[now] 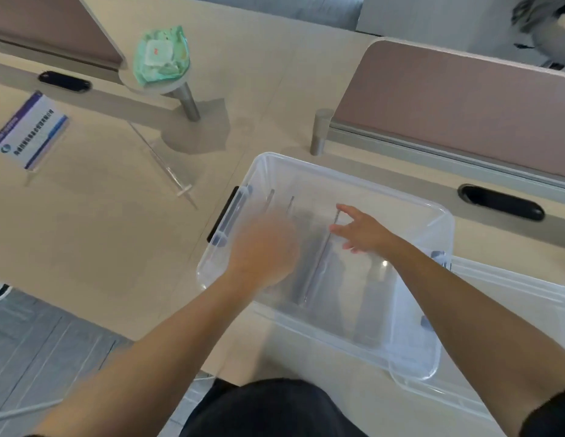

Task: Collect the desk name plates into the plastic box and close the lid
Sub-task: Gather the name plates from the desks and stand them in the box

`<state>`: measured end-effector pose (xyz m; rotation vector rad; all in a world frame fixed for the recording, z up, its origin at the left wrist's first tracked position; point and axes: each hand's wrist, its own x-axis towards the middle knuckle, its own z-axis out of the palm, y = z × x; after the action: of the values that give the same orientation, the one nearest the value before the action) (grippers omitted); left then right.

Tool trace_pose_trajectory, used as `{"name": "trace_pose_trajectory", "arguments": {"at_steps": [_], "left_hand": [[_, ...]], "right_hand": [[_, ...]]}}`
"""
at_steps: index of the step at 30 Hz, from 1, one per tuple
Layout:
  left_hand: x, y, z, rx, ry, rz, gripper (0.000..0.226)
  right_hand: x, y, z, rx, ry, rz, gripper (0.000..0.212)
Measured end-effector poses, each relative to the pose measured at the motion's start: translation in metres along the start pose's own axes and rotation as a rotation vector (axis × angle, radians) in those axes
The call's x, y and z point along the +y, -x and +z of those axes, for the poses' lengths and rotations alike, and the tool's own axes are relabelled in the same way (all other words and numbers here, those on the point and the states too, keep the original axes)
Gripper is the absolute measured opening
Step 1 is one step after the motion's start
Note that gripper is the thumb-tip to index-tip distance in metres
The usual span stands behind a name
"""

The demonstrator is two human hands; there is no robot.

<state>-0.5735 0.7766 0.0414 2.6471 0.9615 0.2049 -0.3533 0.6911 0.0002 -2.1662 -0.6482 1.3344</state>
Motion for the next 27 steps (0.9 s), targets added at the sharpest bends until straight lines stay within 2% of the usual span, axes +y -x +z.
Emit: {"name": "trace_pose_trajectory", "arguments": {"at_steps": [2, 3, 4, 5, 8, 10, 12, 14, 18, 20, 27], "left_hand": [[0.018, 0.010, 0.014, -0.280, -0.074, -0.125, 0.058], [0.021, 0.015, 0.021, -0.337, -0.114, -0.176, 0.065], [0.021, 0.019, 0.024, -0.335, -0.130, -0.201, 0.068], [0.018, 0.022, 0.024, -0.263, -0.144, -0.178, 0.065], [-0.004, 0.022, 0.014, 0.070, -0.181, 0.007, 0.044], [-0.024, 0.014, 0.002, 0.177, -0.205, 0.118, 0.035], [-0.045, 0.001, -0.010, 0.183, -0.261, 0.195, 0.033], [-0.062, -0.008, -0.015, 0.129, -0.289, 0.195, 0.040], [-0.066, -0.004, -0.007, -0.019, -0.209, 0.039, 0.053], [-0.065, -0.004, -0.004, -0.029, -0.160, -0.052, 0.060], [-0.076, -0.011, -0.006, 0.048, 0.294, -0.246, 0.061]], "right_hand": [[-0.001, -0.002, 0.001, -0.035, -0.017, -0.005, 0.060], [0.001, -0.003, 0.002, -0.053, -0.043, 0.005, 0.057], [0.003, -0.004, 0.003, -0.080, -0.087, 0.019, 0.056], [0.006, -0.004, 0.003, -0.117, -0.144, 0.043, 0.056], [0.016, -0.006, 0.009, -0.207, -0.334, 0.127, 0.066], [0.021, -0.005, 0.015, -0.219, -0.455, 0.158, 0.070], [0.024, -0.003, 0.020, -0.217, -0.515, 0.180, 0.071], [0.026, 0.001, 0.026, -0.207, -0.529, 0.207, 0.076], [0.031, 0.007, 0.041, -0.219, -0.603, 0.267, 0.075], [0.030, 0.009, 0.048, -0.221, -0.638, 0.263, 0.072], [0.020, 0.005, 0.056, -0.179, -0.648, 0.269, 0.067]]}}
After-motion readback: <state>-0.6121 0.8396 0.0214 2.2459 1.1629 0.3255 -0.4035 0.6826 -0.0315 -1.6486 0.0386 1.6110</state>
